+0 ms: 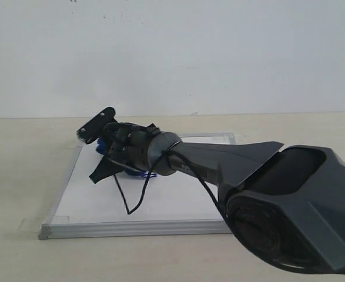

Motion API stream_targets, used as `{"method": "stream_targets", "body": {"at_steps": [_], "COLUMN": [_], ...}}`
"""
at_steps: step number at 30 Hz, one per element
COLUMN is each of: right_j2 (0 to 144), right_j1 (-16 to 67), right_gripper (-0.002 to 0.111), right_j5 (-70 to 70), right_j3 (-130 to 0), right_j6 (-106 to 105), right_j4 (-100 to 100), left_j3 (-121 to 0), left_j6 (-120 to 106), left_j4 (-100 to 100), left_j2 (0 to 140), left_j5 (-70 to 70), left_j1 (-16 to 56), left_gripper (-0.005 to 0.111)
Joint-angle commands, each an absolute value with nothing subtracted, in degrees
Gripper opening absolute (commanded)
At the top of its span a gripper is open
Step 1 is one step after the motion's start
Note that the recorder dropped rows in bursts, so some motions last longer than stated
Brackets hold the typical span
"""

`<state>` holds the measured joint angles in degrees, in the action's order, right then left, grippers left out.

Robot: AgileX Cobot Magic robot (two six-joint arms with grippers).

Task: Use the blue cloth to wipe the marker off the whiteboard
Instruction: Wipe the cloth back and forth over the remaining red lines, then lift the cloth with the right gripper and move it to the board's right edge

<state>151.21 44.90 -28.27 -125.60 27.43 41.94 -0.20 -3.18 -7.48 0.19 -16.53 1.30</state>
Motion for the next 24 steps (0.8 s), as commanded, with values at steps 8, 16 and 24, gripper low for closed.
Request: {"method": "stream_targets", "body": {"at_steps": [8,16,24], "right_j2": [152.45,152.32,146.99], "right_j1": [44.01,42.93,42.93], "right_gripper": [0.0,0.0,0.0], "right_j5": [-42.52,-52.11,-59.59], "right_j3": [-124.72,-124.72,-124.72], "right_j6": [27.87,26.21,26.45], "right_j4": [42.65,44.29,44.3], "left_j3": [0.0,0.0,0.0], "left_j6": [-3.49,-3.49,-3.49], "left_j4": [-7.51,-7.51,-7.51], "left_j2": [0.0,0.0,0.0], "left_j5": [-16.35,-16.35,-16.35], "left_j1": [1.22,1.22,1.22], "left_gripper": [0.004,0.004,0.004]}}
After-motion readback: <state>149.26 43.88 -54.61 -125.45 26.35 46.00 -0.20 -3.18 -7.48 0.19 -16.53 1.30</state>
